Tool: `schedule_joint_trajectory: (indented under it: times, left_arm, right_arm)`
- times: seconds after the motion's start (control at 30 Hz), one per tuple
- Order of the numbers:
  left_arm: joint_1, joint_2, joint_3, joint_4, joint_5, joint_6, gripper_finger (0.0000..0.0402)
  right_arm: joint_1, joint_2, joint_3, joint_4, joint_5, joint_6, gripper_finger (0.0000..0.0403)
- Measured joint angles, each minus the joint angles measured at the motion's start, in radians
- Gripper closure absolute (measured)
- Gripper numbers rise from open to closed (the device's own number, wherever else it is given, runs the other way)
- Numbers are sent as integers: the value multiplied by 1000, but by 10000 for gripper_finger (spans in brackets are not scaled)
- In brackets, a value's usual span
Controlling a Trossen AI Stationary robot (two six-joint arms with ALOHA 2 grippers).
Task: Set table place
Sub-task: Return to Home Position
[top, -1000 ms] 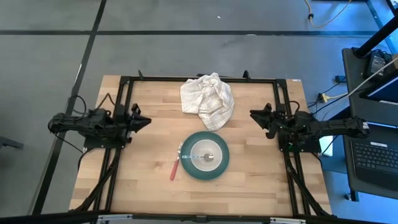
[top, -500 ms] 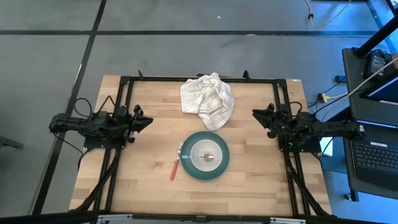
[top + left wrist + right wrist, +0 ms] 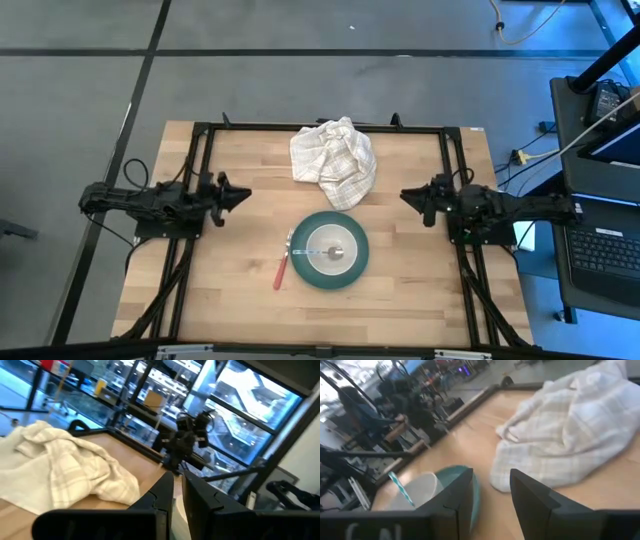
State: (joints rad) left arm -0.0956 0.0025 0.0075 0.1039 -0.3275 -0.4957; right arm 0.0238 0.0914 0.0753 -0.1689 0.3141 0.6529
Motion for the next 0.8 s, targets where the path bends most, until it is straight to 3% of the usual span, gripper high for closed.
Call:
schedule_joint_trajectory:
  times: [0.37,0.5,0.67,0.8]
  left_arm:
    - [0,0,0,0,-49,19,369]
    - [0,0,0,0,-49,19,369]
    - [0,0,0,1,-49,18,369]
    - [0,0,0,2,-50,18,369]
  right_arm:
    - [0,-57,0,-2,-10,-141,273]
    - [0,-62,-3,11,-107,-191,273]
    - [0,-61,-68,195,-278,-230,273]
    - [0,-48,-69,191,-306,-270,273]
